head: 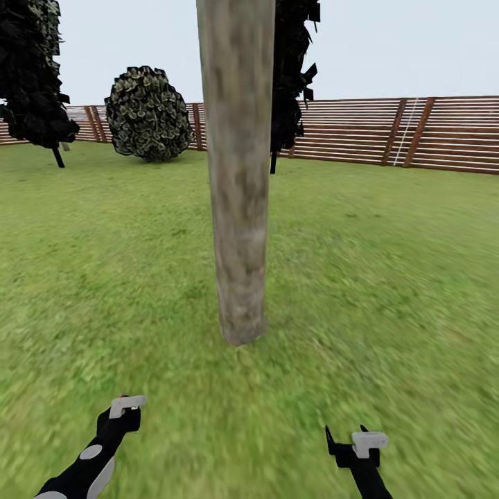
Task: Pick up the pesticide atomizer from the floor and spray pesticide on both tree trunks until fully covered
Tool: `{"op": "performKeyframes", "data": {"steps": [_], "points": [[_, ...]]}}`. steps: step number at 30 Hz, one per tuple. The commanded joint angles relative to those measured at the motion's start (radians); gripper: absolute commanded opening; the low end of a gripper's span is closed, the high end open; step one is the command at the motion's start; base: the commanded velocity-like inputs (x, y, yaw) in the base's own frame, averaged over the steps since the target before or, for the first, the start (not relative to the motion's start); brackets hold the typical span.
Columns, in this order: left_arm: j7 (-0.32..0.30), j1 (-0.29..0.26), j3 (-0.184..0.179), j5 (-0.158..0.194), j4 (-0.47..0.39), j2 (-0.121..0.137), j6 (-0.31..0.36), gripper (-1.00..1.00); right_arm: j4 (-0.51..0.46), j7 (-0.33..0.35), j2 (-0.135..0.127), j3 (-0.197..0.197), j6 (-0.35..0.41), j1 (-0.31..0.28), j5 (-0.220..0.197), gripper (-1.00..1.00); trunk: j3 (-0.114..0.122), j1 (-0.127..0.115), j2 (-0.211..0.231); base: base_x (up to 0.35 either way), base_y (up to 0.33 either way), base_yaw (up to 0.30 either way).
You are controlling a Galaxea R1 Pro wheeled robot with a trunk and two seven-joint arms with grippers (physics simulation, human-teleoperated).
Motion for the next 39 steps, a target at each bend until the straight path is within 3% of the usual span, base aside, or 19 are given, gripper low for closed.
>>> {"op": "performKeyframes", "data": {"steps": [1,12,18,20,22,24,25,26,27,28,29,31,32,33,35,36,38,39], "points": [[0.0,0.0,0.0,0.0,0.0,0.0,0.0,-1.0,0.0,0.0,0.0,0.0,0.0,0.0,0.0,1.0,0.0,0.0,0.0,0.339,0.0,-0.001],[-0.001,0.0,0.0,0.0,0.001,0.001,0.0,-1.0,-0.001,0.0,0.001,-0.001,0.0,0.0,0.0,1.0,0.0,0.0,0.0,0.296,-0.115,0.0],[-0.011,-0.001,-0.007,-0.01,-0.004,0.002,0.002,-1.0,-0.008,0.004,0.0,-0.002,0.001,-0.001,0.001,1.0,0.0,0.0,0.0,0.084,-0.085,0.0],[-0.015,-0.002,-0.013,-0.017,-0.004,0.003,0.005,-1.0,-0.017,0.007,-0.001,-0.001,0.001,-0.001,0.022,1.0,0.0,0.0,0.0,0.003,-0.003,0.0],[-0.032,-0.003,-0.015,-0.021,-0.005,0.02,0.006,-1.0,-0.042,0.008,-0.001,0.0,0.003,-0.001,0.091,1.0,0.0,0.0,0.0,0.001,-0.001,0.0],[-0.106,-0.003,-0.016,-0.023,-0.007,0.043,0.008,-1.0,-0.08,0.01,-0.001,0.0,0.006,-0.001,0.205,1.0,0.0,0.0,0.0,0.0,0.0,0.0],[-0.133,-0.004,-0.016,-0.024,-0.007,0.049,0.009,-1.0,-0.089,0.01,-0.001,0.0,0.008,-0.001,0.237,1.0,0.0,0.0,0.0,0.0,0.0,0.0],[-0.224,-0.005,-0.016,-0.025,-0.008,0.067,0.011,-1.0,-0.11,0.01,-0.001,0.0,0.027,-0.001,0.331,1.0,0.0,0.0,0.0,0.0,0.0,0.0],[-0.256,-0.006,-0.016,-0.025,-0.009,0.073,0.011,-1.0,-0.116,0.011,0.0,0.0,0.038,-0.001,0.361,1.0,0.0,0.0,0.0,0.0,0.0,0.0],[-0.349,-0.011,-0.016,-0.027,-0.01,0.094,0.013,-1.0,-0.128,0.018,0.001,0.0,0.078,-0.003,0.439,1.0,0.0,0.0,0.0,0.0,0.0,0.0],[-0.407,-0.014,-0.016,-0.033,-0.011,0.108,0.014,-1.0,-0.134,0.035,0.003,0.0,0.109,-0.007,0.479,1.0,0.0,0.0,0.0,0.0,0.0,0.0],[-0.505,-0.024,-0.019,-0.076,-0.012,0.125,0.016,-1.0,-0.153,0.111,0.005,0.0,0.167,-0.022,0.532,1.0,0.0,0.0,0.0,0.0,0.0,0.0],[-0.546,-0.033,-0.023,-0.117,-0.012,0.13,0.017,-1.0,-0.169,0.168,0.006,0.0,0.192,-0.031,0.546,1.0,0.0,0.0,0.0,0.0,0.0,0.0],[-0.597,-0.049,-0.028,-0.198,-0.015,0.133,0.021,-1.0,-0.199,0.269,0.007,0.0,0.226,-0.044,0.559,1.0,0.0,0.0,0.0,0.0,0.0,0.0],[-0.648,-0.067,-0.031,-0.319,-0.018,0.131,0.039,-1.0,-0.248,0.411,0.007,0.0,0.269,-0.054,0.568,1.0,0.0,0.0,0.0,0.0,0.0,0.0],[-0.69,-0.077,-0.031,-0.41,-0.026,0.128,0.066,-1.0,-0.296,0.535,0.008,0.0,0.309,-0.059,0.571,1.0,0.0,0.0,0.0,0.0,0.0,0.0],[-0.749,-0.081,-0.033,-0.467,-0.045,0.125,0.096,-1.0,-0.346,0.631,0.008,0.001,0.346,-0.061,0.573,1.0,0.0,0.0,0.0,0.0,0.0,0.0],[-0.767,-0.082,-0.034,-0.477,-0.051,0.124,0.103,-1.0,-0.358,0.65,0.008,0.001,0.354,-0.061,0.573,1.0,0.0,0.0,0.0,0.0,0.0,0.0]]}}
